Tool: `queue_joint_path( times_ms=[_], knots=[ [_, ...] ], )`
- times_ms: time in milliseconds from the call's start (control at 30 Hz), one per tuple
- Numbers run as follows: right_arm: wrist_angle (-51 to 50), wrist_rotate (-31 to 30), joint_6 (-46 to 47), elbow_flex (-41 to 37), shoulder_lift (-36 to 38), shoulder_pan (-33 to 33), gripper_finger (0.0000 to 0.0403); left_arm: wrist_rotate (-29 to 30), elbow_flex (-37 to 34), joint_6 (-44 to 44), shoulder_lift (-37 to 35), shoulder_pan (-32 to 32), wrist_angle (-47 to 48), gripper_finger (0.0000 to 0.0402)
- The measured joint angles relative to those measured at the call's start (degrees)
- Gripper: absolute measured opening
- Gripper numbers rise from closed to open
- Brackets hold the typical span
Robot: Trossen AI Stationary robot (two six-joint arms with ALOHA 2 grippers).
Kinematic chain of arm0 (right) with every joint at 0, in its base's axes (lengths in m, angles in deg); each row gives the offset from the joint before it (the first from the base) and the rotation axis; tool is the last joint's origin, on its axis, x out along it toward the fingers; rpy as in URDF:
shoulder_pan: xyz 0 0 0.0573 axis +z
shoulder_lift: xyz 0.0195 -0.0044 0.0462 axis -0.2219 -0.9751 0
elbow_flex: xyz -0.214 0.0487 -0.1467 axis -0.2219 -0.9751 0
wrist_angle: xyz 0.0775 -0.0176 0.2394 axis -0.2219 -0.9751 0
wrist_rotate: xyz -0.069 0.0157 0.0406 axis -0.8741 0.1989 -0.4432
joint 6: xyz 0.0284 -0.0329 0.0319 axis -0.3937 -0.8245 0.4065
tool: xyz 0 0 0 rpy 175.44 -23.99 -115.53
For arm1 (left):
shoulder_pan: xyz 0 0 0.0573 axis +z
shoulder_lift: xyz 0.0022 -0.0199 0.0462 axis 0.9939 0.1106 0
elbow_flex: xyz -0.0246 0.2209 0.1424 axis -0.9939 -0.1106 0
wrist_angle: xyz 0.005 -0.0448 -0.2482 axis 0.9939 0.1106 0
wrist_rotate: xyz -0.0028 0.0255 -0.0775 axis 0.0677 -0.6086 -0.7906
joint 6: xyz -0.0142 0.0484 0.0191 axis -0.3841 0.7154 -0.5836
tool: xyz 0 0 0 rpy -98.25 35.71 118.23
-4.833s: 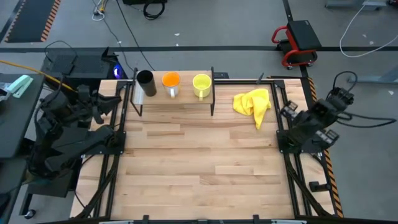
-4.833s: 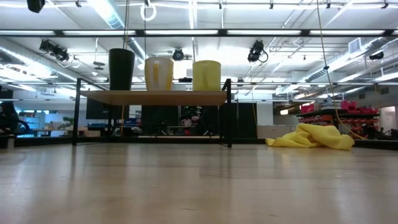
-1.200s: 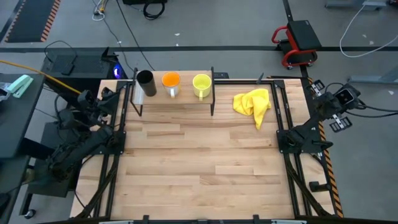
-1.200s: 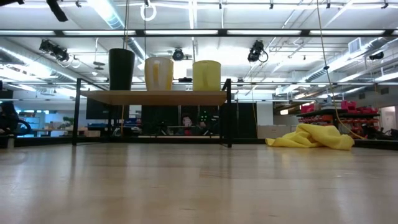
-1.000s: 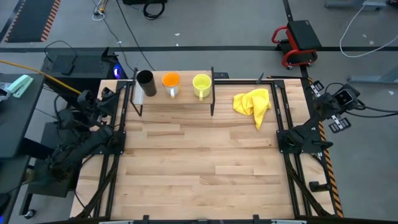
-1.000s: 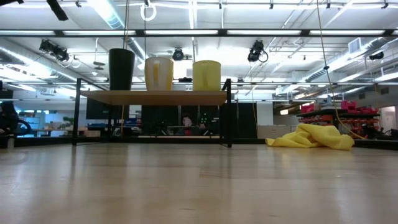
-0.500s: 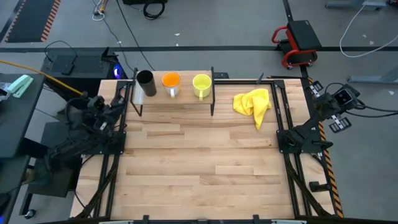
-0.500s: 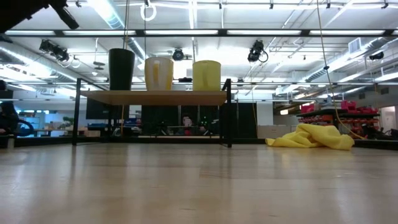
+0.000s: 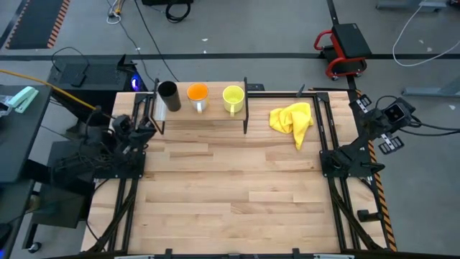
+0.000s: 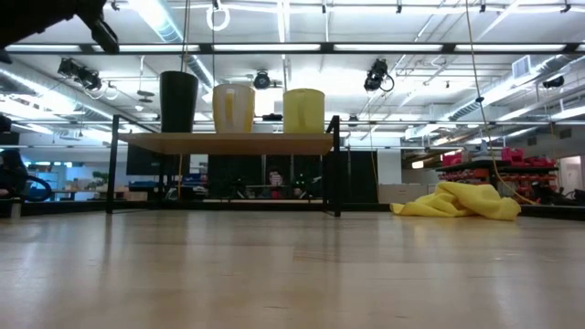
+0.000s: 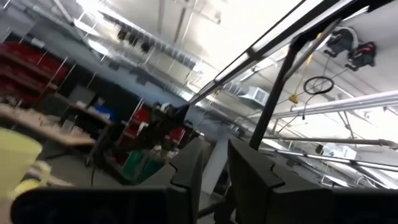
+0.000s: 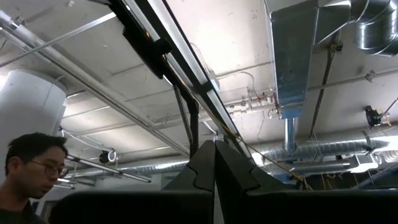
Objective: Stack small to large cups/mugs on shelf
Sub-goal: Return to Home Position
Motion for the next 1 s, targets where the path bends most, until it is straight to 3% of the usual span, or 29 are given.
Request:
queue_joint_path(
  times_ms=[733,1000],
  knots=[
    [-1.98,-0.02,1.79,0.00,0.00,0.02,0.0013,24.47,0.07,10.77,0.15,-25.24,6.88,0.0091],
    [-3.51,-0.02,1.99,0.00,0.00,0.02,0.0013,26.29,0.07,14.74,0.15,-28.09,10.41,0.0082]
  ],
)
